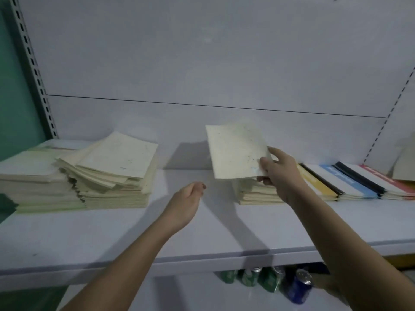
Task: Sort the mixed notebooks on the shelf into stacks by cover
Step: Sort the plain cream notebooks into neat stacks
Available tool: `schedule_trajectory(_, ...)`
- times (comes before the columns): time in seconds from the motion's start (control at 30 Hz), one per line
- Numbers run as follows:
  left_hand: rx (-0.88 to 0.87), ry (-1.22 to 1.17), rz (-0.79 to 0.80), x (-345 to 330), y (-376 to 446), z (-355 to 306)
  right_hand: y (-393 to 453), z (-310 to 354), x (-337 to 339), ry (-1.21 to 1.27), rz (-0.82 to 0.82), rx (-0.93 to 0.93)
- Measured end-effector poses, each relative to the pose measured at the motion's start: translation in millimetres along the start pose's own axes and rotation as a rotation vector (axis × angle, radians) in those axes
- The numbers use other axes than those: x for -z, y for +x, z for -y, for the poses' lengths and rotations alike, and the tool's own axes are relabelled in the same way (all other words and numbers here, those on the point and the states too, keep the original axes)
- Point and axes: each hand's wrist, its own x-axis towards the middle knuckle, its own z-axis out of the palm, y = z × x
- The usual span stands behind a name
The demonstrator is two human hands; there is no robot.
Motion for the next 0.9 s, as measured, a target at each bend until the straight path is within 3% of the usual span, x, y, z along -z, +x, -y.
schedule_trajectory(0.23, 0.019, 0.622, -0.011, -58, 32, 16, 66, -21, 40, -0.228, 0.029, -0.081)
schedule_trajectory(0.3, 0.005, 0.74, -0.035, -71, 34, 20, 76, -30, 46, -0.485, 0.062, -0.051)
schedule_trajectory(0.37, -0.013, 0.809, -0.063, -78, 34, 26, 82, -43, 53, -0.921, 0.116, 0.01)
schedule_trajectory(0.43, -0.016, 0.776, -0.091, -76, 37, 28, 82, -56, 53, -1.077, 0.128, 0.066)
schedule_trajectory(0.67, -0.016, 0.703, -0.129, -74, 36, 30, 99, -67, 69, -0.738, 0.338, 0.071)
schedule_trajectory(0.8, 0.078, 0.785, -0.131, -77, 35, 29, 90, -57, 72, -0.643, 0.183, 0.406)
schedule_trajectory(0.9, 0.126, 0.838, -0.1, -80, 36, 25, 60, -29, 63, -0.555, 0.379, 0.6)
